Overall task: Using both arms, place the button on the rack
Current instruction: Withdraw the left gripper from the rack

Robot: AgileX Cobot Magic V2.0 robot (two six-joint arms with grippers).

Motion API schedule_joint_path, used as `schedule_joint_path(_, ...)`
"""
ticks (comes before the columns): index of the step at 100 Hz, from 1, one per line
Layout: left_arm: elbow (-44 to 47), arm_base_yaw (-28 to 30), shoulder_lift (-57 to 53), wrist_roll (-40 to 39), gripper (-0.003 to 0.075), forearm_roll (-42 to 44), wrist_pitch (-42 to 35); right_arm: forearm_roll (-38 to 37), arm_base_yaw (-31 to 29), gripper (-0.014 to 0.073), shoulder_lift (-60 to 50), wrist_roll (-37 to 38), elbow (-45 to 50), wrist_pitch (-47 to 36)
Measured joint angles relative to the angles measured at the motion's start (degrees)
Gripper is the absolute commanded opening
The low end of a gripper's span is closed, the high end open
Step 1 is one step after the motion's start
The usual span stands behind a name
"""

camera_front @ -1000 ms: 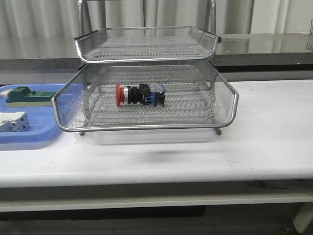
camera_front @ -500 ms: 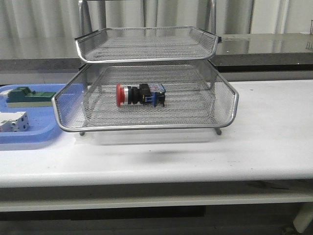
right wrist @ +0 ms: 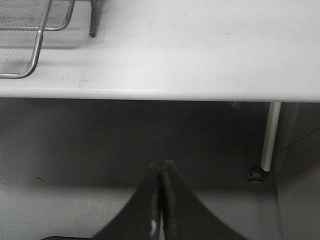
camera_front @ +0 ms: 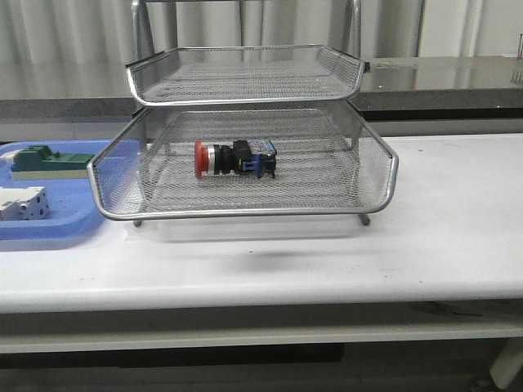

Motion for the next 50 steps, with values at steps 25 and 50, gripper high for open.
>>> schedule_joint_path(25, 7.16, 0.00, -14.81, 0.00, 0.0442, -0.85, -0.35, 0.00, 0.00, -0.0066, 0.00, 0.00, 0.00, 0.00)
schedule_joint_path(50, 10.18, 0.00, -21.87, 0.00, 0.0442, -1.00, -0.46, 0.00, 0.00, -0.0066, 0.00, 0.00, 0.00, 0.00)
